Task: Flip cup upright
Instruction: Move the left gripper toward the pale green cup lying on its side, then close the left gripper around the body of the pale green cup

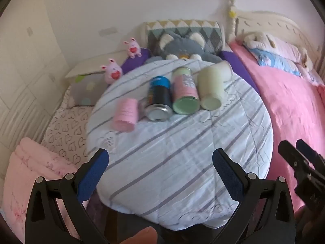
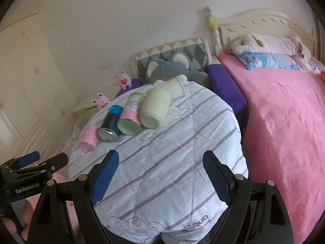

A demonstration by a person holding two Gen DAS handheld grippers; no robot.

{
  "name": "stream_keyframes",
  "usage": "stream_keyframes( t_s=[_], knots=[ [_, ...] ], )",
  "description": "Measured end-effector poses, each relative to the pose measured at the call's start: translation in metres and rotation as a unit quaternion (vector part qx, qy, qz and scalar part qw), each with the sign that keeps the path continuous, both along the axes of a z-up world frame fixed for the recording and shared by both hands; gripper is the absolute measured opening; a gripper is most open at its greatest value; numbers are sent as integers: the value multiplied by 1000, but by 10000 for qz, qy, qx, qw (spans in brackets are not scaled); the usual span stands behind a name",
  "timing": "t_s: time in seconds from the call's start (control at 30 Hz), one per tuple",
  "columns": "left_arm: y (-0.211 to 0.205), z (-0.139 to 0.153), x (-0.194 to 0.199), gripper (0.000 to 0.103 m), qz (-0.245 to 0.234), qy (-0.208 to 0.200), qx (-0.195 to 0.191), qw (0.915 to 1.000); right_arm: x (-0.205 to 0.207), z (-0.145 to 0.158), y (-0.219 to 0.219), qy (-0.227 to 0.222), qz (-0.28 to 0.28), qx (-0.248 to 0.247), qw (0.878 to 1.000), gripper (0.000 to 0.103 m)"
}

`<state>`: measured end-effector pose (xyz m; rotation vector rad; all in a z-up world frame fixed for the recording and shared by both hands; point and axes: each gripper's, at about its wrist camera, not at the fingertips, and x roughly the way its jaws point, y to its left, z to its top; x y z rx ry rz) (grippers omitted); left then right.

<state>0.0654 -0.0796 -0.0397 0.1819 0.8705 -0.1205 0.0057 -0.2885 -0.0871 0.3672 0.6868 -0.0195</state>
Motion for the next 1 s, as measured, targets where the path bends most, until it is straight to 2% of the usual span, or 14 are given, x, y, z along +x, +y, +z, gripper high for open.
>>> stream_keyframes(
  t_s=[0.23, 0.53, 0.77, 0.87, 1.0],
  knots=[
    [-43, -14, 49, 103, -309, 152, -19, 9994, 16, -14, -29, 160, -262, 86, 9995, 86],
    [-101, -48, 130, 103, -759, 638, -114, 9950, 46, -24, -63, 317, -528, 116, 9980, 86],
    [-127, -67, 172, 103, -890, 852, -112, 9923, 70, -35, -75, 485, -593, 108, 9970, 86],
    [-137, -73, 184, 103, -966, 815, -45, 9920, 79, -39, -77, 560, -576, 98, 9967, 86],
    [-147, -84, 200, 103, -1082, 1076, -164, 9882, 87, -43, -79, 647, -552, 65, 9964, 86]
  ],
)
